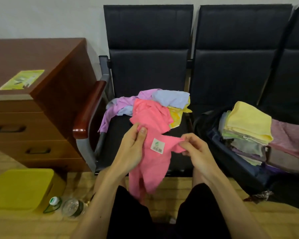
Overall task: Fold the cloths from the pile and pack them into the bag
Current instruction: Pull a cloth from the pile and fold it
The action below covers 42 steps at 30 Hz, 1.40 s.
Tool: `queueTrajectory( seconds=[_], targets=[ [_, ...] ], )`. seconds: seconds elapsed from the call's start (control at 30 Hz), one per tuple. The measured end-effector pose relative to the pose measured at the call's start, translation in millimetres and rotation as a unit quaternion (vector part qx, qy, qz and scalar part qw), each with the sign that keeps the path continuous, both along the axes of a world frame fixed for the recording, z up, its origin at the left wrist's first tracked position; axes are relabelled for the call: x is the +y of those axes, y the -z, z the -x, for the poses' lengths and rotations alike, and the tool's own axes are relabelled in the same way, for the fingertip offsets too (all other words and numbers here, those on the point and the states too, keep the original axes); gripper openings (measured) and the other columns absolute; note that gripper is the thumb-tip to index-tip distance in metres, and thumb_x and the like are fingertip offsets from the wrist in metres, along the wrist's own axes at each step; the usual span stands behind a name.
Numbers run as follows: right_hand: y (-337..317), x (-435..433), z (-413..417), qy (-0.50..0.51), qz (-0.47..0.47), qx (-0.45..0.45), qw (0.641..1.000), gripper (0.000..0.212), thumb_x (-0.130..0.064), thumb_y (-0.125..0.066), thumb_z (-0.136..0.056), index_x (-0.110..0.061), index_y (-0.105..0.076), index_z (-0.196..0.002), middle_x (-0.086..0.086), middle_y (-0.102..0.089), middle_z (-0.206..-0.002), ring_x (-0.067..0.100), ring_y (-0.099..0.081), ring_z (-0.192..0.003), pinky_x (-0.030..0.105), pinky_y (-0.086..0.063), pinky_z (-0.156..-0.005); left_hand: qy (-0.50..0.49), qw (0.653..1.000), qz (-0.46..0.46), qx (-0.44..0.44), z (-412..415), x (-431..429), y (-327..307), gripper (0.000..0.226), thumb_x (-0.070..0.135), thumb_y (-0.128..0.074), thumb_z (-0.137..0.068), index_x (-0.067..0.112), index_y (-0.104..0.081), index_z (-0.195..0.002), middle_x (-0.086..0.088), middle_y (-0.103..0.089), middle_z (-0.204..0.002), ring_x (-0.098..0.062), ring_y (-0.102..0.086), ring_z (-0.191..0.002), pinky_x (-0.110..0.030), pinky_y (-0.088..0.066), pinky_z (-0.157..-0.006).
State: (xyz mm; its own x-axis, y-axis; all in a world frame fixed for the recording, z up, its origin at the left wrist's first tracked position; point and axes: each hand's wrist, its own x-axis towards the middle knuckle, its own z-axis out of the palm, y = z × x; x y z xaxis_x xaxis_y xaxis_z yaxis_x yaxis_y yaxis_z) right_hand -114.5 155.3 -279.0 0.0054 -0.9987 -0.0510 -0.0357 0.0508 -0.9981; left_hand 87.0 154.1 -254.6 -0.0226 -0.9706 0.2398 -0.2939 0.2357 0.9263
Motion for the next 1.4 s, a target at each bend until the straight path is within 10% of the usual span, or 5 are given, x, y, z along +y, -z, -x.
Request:
queueTrajectory(
  seconds=[0.27, 0.83, 0.97, 1.2, 1.4],
  targets=[
    [45, 6, -22, -0.145, -0.152, -0.204, 0.956, 0.075, -0.041, -0.099, -0.037, -0.012, -0.069, -0.101, 0.005, -0.074, -0.089, 0.019, -0.071, -0.079, 0.034, -0.059, -0.068, -0.046, 0.968, -0.132, 0.210, 16, -16, 0, 0.027, 0.022, -0.043, -0.107, 0.020, -0.069, -0.099, 0.006, -0.075, -0.091, -0.008, -0.069, -0.088, -0.021, -0.054, -0.072],
    [-60, -17, -14, -0.160, -0.204, -0.377, 0.889, 0.069, -0.025, -0.094, -0.055, -0.002, -0.072, -0.116, 0.018, -0.069, -0.120, 0.025, -0.070, -0.105, 0.034, -0.059, -0.081, -0.077, 0.874, -0.292, 0.381, 11, -31, 15, 0.030, 0.027, -0.041, -0.106, 0.009, -0.063, -0.117, -0.002, -0.075, -0.091, -0.012, -0.071, -0.073, -0.021, -0.057, -0.059],
    [-85, -27, -12, -0.138, -0.173, -0.379, 0.898, 0.049, -0.029, -0.068, -0.076, -0.006, -0.070, -0.118, 0.012, -0.073, -0.110, 0.020, -0.073, -0.096, 0.031, -0.060, -0.076, 0.008, 0.794, -0.332, 0.509, 16, -16, 25, 0.062, 0.066, -0.042, -0.094, 0.017, -0.074, -0.115, -0.013, -0.069, -0.122, -0.023, -0.068, -0.105, -0.039, -0.049, -0.097],
    [-100, -49, 9, -0.040, -0.134, -0.363, 0.921, 0.030, -0.030, -0.054, -0.096, -0.012, -0.077, -0.101, 0.005, -0.076, -0.093, 0.014, -0.074, -0.086, 0.028, -0.060, -0.074, 0.215, 0.843, -0.439, 0.222, 2, 0, 63, 0.100, 0.067, -0.092, -0.027, 0.009, -0.068, -0.104, -0.006, -0.072, -0.105, -0.012, -0.071, -0.090, -0.028, -0.057, -0.083],
    [-58, -61, 15, 0.009, -0.164, -0.413, 0.896, 0.067, -0.066, -0.046, -0.092, -0.009, -0.072, -0.118, 0.013, -0.069, -0.122, 0.025, -0.066, -0.114, 0.041, -0.047, -0.103, 0.108, 0.879, -0.350, 0.305, 7, -10, 43, 0.049, 0.032, -0.082, -0.071, -0.001, -0.067, -0.104, -0.016, -0.072, -0.094, -0.017, -0.071, -0.078, -0.029, -0.059, -0.068]
  ],
)
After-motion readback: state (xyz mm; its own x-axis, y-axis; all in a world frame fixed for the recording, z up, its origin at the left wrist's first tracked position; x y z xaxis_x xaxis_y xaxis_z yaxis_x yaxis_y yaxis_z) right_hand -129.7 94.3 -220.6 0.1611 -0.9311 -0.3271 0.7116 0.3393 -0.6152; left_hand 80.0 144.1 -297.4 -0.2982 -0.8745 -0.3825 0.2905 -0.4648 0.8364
